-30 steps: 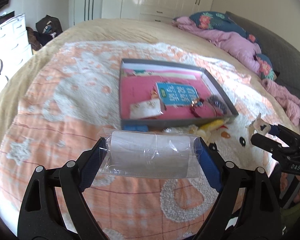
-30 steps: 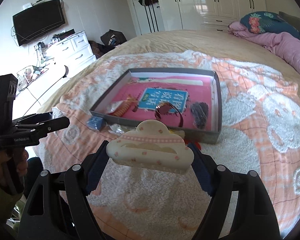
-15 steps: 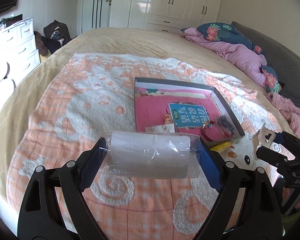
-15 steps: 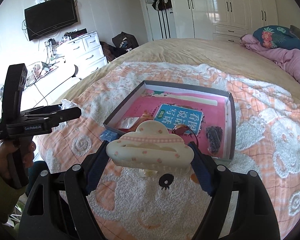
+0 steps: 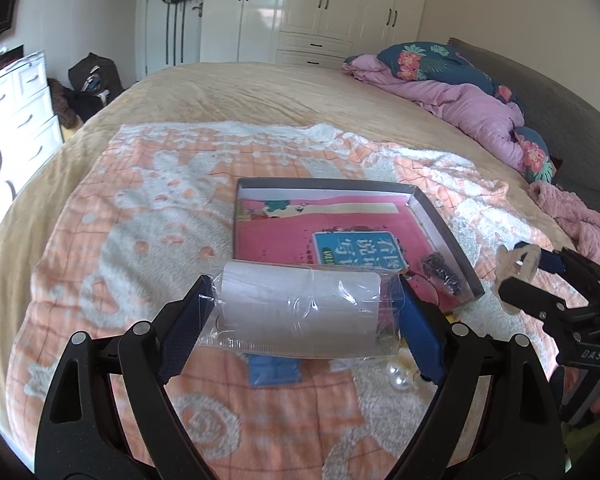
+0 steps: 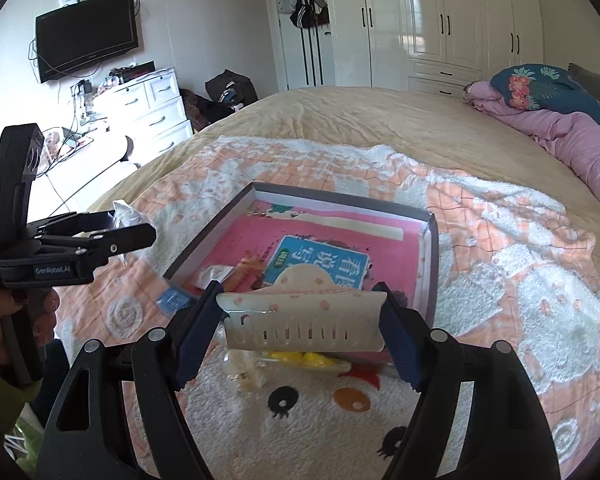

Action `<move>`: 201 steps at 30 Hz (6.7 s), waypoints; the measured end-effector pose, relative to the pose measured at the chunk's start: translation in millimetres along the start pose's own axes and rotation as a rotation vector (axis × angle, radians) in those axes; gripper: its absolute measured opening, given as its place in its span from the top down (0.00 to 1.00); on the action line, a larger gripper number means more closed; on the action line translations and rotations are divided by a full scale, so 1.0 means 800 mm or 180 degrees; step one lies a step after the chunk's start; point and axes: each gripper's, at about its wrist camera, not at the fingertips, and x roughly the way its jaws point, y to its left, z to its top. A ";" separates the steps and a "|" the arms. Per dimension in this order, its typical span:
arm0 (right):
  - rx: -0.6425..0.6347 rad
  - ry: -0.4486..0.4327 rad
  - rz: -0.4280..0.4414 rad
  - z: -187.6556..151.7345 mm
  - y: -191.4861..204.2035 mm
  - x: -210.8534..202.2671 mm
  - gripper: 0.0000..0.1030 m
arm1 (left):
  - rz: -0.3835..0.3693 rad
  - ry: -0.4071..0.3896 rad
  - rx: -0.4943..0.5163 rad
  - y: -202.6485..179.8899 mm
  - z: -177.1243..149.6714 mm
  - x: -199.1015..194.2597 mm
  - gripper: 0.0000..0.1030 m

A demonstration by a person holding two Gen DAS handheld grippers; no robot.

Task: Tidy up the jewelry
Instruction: 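Carry the clear bag and cloud clip over the grey box, then open both tools to drop the bag and cloud clip into the box, then move left tool toward the blue case while right tool approaches the bagged claw clip, then grasp the blue plastic case with left tool while right tool grasps bagged clear claw clip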

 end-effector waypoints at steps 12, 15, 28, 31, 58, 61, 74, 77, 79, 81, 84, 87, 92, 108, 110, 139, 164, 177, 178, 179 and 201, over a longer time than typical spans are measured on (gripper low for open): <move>0.0128 0.0041 -0.0206 0.017 -0.049 0.025 0.28 | -0.0169 0.0222 0.0153 -0.030 0.009 0.065 0.22; 0.0156 0.0070 -0.0239 0.016 -0.058 0.032 0.28 | -0.0205 0.0307 0.0194 -0.037 0.005 0.084 0.22; 0.0209 0.0221 -0.0250 0.006 -0.075 0.063 0.28 | -0.0325 0.0566 0.0266 -0.047 -0.010 0.133 0.21; 0.0207 0.0246 -0.0247 0.005 -0.078 0.071 0.28 | -0.0335 0.0608 0.0277 -0.047 -0.012 0.139 0.21; 0.0312 0.0484 -0.0075 -0.018 -0.077 0.119 0.19 | -0.0249 0.0476 0.0168 -0.017 0.001 0.113 0.10; 0.0339 0.0448 -0.0082 -0.017 -0.078 0.110 0.15 | -0.0248 0.0459 0.0155 -0.016 0.003 0.108 0.09; 0.0483 0.0170 -0.0120 -0.005 -0.079 0.047 0.05 | -0.0174 0.0279 0.0101 -0.014 0.010 0.065 0.09; 0.0487 0.0087 -0.0120 -0.002 -0.076 0.029 0.05 | -0.0149 0.0214 0.0079 -0.011 0.013 0.051 0.09; 0.0479 0.0036 -0.0125 -0.001 -0.073 0.016 0.05 | -0.0143 0.0170 0.0054 -0.008 0.014 0.040 0.09; 0.0475 -0.0005 -0.0111 0.000 -0.070 0.006 0.05 | -0.0124 0.0134 0.0030 -0.006 0.015 0.031 0.09; 0.0455 -0.0057 -0.0110 0.002 -0.065 -0.006 0.05 | -0.0102 0.0080 -0.0008 -0.001 0.015 0.017 0.09; 0.0442 -0.0092 -0.0100 0.003 -0.059 -0.016 0.04 | -0.0079 0.0044 -0.0024 0.001 0.013 0.005 0.09; 0.0413 -0.0146 -0.0087 0.004 -0.048 -0.032 0.04 | -0.0051 -0.0005 -0.0032 0.004 0.011 -0.010 0.09; 0.0317 -0.0169 -0.0033 -0.011 -0.017 -0.066 0.04 | 0.0003 -0.0090 -0.0010 0.005 -0.004 -0.048 0.09; 0.0310 -0.0155 -0.0019 -0.015 -0.014 -0.067 0.04 | 0.0012 -0.0090 -0.0019 0.007 -0.008 -0.052 0.09; 0.0188 0.0145 0.0186 -0.061 0.036 -0.039 0.04 | 0.0188 0.0230 -0.0037 0.027 -0.071 -0.041 0.09; 0.0039 0.0708 0.0227 -0.103 0.052 0.081 0.19 | 0.0160 0.0673 -0.0228 0.055 -0.101 0.037 0.09; -0.0061 0.0696 0.0323 -0.102 0.056 0.111 0.64 | 0.0023 0.0773 -0.0331 0.054 -0.094 0.076 0.09; -0.0055 0.0700 0.0356 -0.103 0.055 0.109 0.64 | 0.0012 0.0777 -0.0332 0.053 -0.093 0.079 0.10; -0.0049 0.0706 0.0374 -0.104 0.053 0.106 0.64 | 0.0013 0.0782 -0.0330 0.052 -0.093 0.082 0.11; -0.0055 0.0552 0.0579 -0.101 0.060 0.032 0.64 | -0.0078 0.0488 -0.0133 0.031 -0.088 0.032 0.64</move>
